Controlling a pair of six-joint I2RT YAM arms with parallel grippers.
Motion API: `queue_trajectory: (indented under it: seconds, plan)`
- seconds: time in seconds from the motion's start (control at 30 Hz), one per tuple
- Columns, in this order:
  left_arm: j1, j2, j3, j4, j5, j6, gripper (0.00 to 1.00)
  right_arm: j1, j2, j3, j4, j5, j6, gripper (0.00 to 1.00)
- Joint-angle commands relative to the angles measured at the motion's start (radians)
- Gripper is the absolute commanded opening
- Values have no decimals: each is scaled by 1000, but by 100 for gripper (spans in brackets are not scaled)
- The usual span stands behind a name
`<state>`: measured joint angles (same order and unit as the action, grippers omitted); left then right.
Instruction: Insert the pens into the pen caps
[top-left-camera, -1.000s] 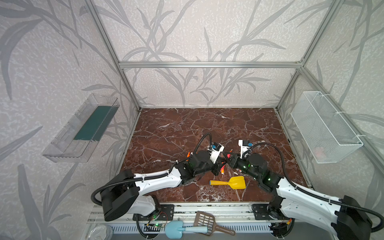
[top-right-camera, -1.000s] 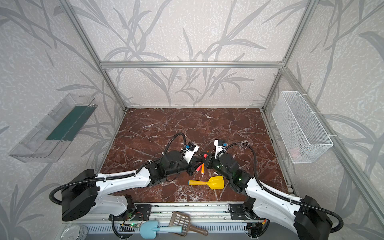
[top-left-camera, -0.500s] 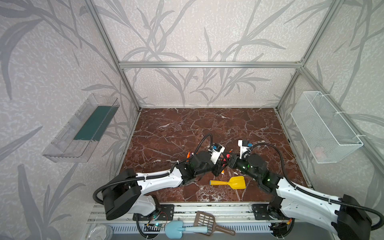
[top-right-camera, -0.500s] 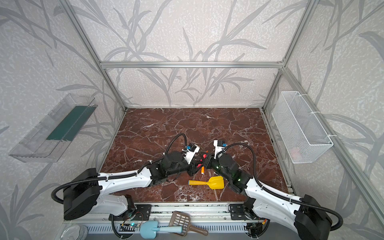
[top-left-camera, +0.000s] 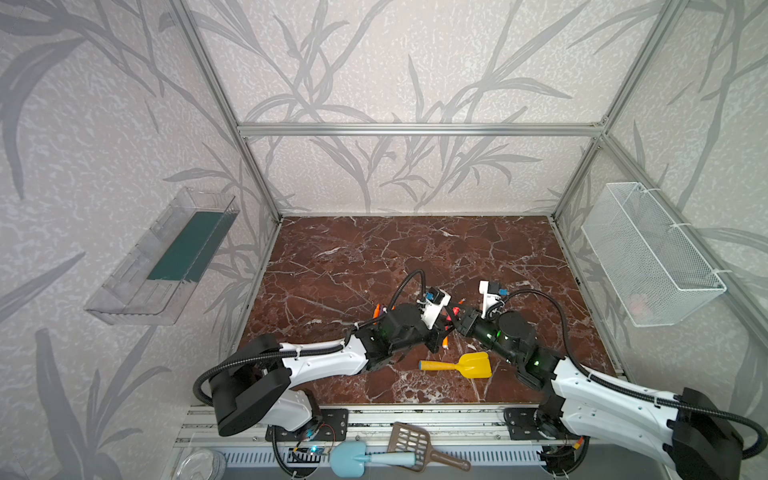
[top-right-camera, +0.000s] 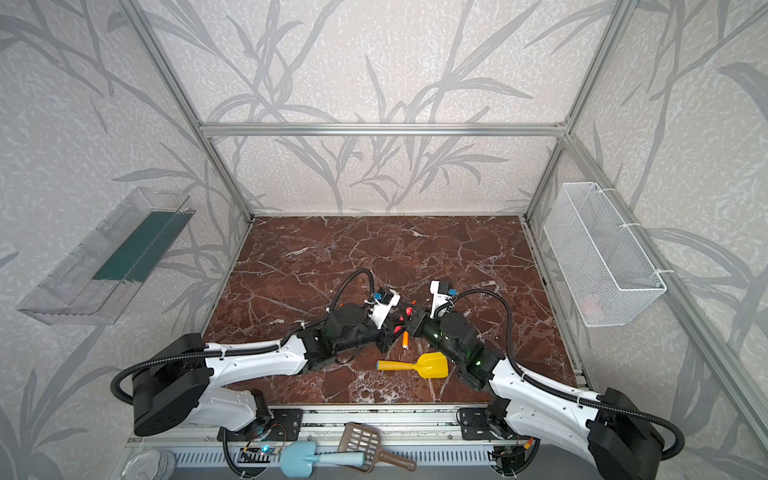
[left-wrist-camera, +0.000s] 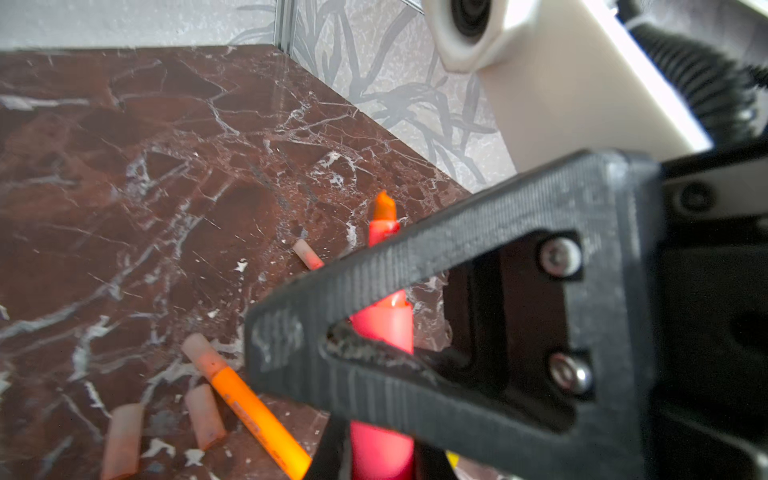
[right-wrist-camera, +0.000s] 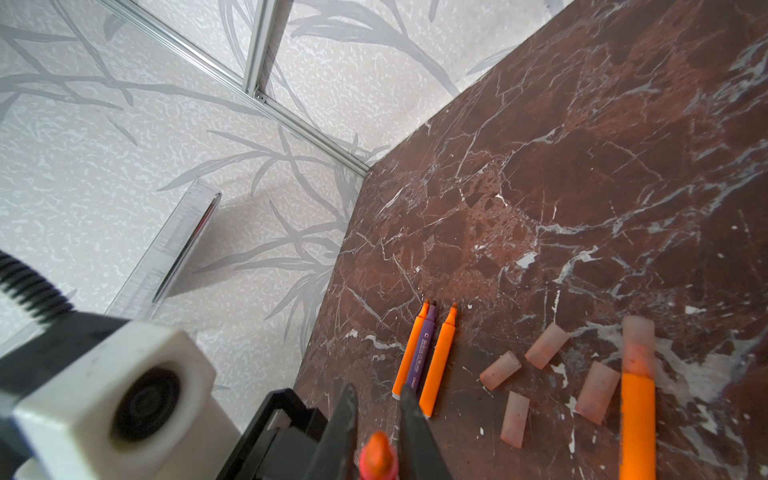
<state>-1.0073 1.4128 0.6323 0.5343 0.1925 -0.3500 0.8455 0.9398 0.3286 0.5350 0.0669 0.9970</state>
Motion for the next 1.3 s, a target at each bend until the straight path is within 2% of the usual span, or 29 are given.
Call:
queue_trajectory:
  seconds: [0.0, 0.13, 0.23, 0.33, 0.4, 0.6, 0.77, 1.0, 1.27]
  plan:
    - [-3, 1, -9, 72, -21, -7, 0, 10, -19, -4, 6, 7, 24, 4]
    - [15, -36, -31, 19, -137, -38, 0, 10, -40, 27, -100, 30, -29, 31]
    - [95, -78, -59, -95, -197, -131, 0, 10, -64, 26, -189, 85, -67, 40]
    - [211, -150, -141, -136, -176, -210, 0, 10, -70, 56, -311, 134, -103, 40]
    - [251, -215, -169, -222, -202, -220, 0, 10, -44, 92, -382, 142, -140, 40]
    - [257, -393, -231, -331, -312, -198, 0, 12, 145, 243, -549, 148, -251, 35]
    - [258, -457, -200, -455, -337, -170, 0, 25, 296, 381, -683, 130, -310, 32]
    - [260, -479, -219, -453, -352, -172, 0, 33, 437, 447, -724, 154, -327, 28]
    - [259, -494, -241, -439, -363, -174, 0, 33, 561, 492, -705, 118, -338, 25]
